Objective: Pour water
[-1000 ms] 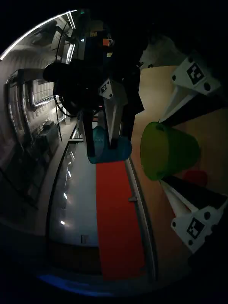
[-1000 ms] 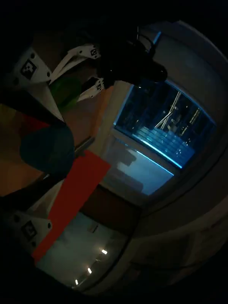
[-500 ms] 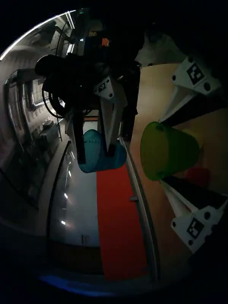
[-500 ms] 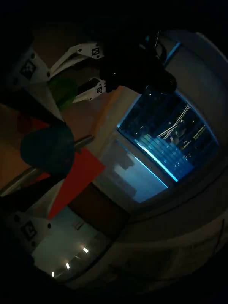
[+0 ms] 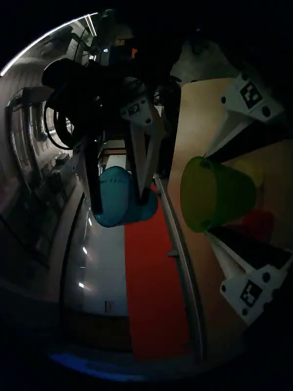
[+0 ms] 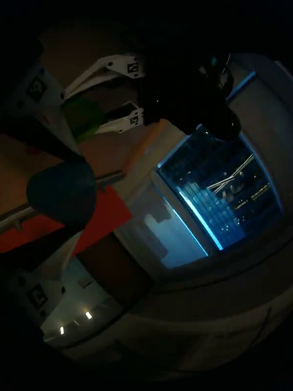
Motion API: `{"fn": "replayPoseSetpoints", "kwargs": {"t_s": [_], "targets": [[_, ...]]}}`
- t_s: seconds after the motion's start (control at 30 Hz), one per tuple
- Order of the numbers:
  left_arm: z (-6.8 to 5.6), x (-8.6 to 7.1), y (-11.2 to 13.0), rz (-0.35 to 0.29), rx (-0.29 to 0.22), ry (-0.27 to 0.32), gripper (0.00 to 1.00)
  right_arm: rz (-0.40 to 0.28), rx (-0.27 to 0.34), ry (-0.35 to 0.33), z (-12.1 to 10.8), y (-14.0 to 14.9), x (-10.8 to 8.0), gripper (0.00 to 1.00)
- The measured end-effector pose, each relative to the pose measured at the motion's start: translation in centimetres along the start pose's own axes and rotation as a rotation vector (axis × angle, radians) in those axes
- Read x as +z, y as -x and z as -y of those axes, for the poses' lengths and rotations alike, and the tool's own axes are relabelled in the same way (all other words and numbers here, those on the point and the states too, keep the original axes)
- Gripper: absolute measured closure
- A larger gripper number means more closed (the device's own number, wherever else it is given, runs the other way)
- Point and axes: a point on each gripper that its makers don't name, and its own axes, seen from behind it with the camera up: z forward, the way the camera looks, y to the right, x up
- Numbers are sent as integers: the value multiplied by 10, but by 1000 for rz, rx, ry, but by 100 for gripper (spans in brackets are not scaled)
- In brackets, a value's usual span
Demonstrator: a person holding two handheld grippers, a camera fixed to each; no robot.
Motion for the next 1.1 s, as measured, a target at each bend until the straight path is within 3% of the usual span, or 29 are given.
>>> {"fn": "replayPoseSetpoints", "kwargs": {"t_s": [0.47, 1.1], "targets": [[3, 2, -4, 2, 8, -5, 15, 23, -174, -1, -5, 0, 11, 7], [-1, 4, -4, 7, 17, 2, 15, 38, -301, 23, -15, -1, 10, 6]]}}
